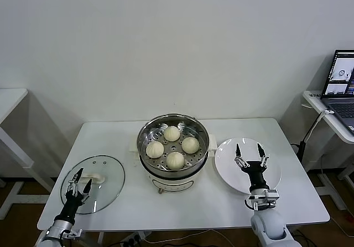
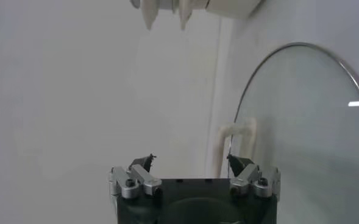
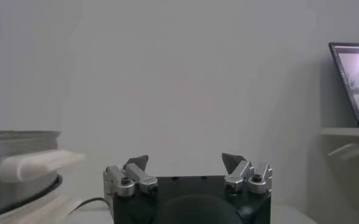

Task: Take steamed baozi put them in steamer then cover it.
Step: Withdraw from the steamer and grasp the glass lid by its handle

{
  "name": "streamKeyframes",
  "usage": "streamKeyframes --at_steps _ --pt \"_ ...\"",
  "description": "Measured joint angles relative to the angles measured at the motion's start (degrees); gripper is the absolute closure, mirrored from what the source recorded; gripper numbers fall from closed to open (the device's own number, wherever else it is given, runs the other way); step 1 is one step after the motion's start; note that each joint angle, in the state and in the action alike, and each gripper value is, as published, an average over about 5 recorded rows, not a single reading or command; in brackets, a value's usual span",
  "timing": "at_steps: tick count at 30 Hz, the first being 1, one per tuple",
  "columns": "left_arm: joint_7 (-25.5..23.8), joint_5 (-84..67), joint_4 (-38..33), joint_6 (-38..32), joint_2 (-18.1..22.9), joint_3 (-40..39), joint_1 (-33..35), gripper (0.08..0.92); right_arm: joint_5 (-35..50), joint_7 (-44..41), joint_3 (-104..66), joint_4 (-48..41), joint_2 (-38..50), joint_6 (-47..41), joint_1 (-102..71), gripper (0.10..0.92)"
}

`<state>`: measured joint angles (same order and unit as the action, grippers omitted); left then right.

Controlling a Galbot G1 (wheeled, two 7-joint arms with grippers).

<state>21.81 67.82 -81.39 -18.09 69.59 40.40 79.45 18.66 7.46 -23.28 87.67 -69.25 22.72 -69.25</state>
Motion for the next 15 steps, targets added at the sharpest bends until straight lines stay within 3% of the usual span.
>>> streamKeyframes --at_steps 15 --pt "1.62 3.7 3.71 0.89 0.67 -0.81 -4.25 0.177 -1.12 -0.16 -0.32 -0.51 -1.05 0.24 -0.32 0.203"
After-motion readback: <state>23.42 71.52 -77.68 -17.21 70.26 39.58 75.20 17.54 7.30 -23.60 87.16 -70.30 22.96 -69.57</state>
